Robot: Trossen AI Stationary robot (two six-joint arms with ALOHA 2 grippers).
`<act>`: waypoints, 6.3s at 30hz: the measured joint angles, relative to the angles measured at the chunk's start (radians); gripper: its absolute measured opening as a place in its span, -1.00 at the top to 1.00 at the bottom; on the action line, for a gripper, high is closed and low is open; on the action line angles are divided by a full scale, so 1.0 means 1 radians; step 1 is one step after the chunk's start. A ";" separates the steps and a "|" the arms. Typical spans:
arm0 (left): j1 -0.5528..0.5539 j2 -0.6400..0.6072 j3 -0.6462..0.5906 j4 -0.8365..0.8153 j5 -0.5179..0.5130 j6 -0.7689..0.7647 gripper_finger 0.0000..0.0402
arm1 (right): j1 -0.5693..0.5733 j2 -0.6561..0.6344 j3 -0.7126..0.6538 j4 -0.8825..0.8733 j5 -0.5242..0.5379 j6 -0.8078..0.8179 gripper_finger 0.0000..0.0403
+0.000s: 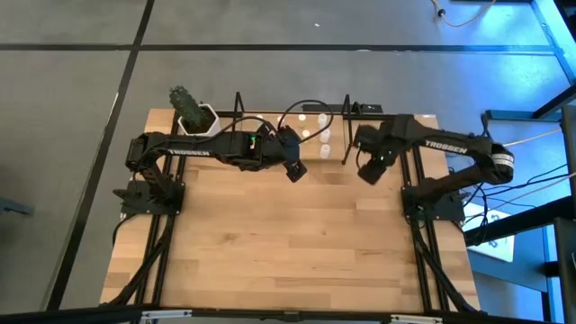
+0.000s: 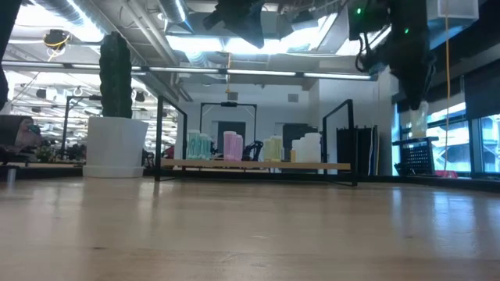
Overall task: Pick and place medicine bottles onto shelf by color
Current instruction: Put the yellow pill bottle on the shelf aligned with the other yellow pill bottle
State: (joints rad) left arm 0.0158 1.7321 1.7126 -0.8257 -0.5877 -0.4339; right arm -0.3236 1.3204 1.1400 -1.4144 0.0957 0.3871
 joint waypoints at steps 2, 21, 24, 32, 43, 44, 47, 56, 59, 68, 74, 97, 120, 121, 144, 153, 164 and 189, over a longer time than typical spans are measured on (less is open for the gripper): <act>0.000 0.000 0.000 -0.004 0.000 0.000 1.00 | 0.072 0.000 0.000 -0.003 -0.027 -0.002 0.41; -0.050 0.000 0.000 -0.042 0.083 0.045 1.00 | 0.407 0.144 0.000 0.411 -0.118 -0.487 0.41; -0.069 0.000 0.000 -0.042 0.083 0.044 1.00 | 0.411 0.193 0.000 0.447 -0.117 -0.565 0.41; -0.109 0.000 0.000 -0.046 0.081 0.017 1.00 | 0.410 0.319 0.000 0.480 -0.116 -0.580 0.41; -0.135 0.000 0.000 -0.051 0.073 0.015 1.00 | 0.409 0.391 0.002 0.480 -0.114 -0.521 0.41; -0.135 0.000 0.000 -0.051 0.073 0.013 1.00 | 0.409 0.391 0.002 0.481 -0.114 -0.520 0.41; -0.135 0.000 0.000 -0.051 0.072 -0.004 1.00 | 0.409 0.391 0.002 0.481 -0.114 -0.523 0.40; -0.135 0.000 0.000 -0.050 0.072 -0.004 1.00 | 0.409 0.391 0.001 0.490 -0.117 -0.526 0.29; -0.135 0.000 0.000 -0.050 0.072 -0.004 1.00 | 0.409 0.395 -0.001 0.495 -0.116 -0.527 0.19; -0.134 0.000 0.000 -0.050 0.072 -0.004 1.00 | 0.409 0.394 -0.001 0.499 -0.116 -0.532 -0.03; -0.134 0.000 0.000 -0.050 0.072 -0.004 1.00 | 0.409 0.394 -0.001 0.495 -0.116 -0.545 -0.04; -0.134 0.000 0.000 -0.068 0.072 0.000 1.00 | 0.410 0.354 0.139 0.348 -0.151 -0.548 -0.04; -0.178 0.000 0.000 -0.096 0.074 -0.046 1.00 | 0.408 -0.171 0.145 0.443 -0.149 -0.335 -0.04; -0.179 0.000 0.000 -0.090 0.077 -0.055 1.00 | 0.408 -0.187 0.145 0.447 -0.149 -0.334 -0.04; -0.246 0.129 0.000 0.193 0.133 -0.087 1.00 | 0.409 -0.342 0.146 0.483 -0.063 -0.365 -0.04; -0.255 0.176 0.000 0.265 0.113 -0.184 1.00 | 0.409 -0.341 0.146 0.483 -0.063 -0.366 -0.04; -0.255 0.210 0.000 0.267 0.121 -0.116 1.00 | 0.409 -0.341 0.146 0.483 -0.063 -0.367 -0.04; -0.254 0.210 0.000 0.311 0.122 -0.059 1.00 | 0.409 -0.341 0.145 0.444 -0.070 -0.369 -0.04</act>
State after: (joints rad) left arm -0.2379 1.9423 1.7123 -0.5148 -0.4652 -0.4931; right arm 0.0853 0.9798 1.2854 -0.9700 0.0254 0.0185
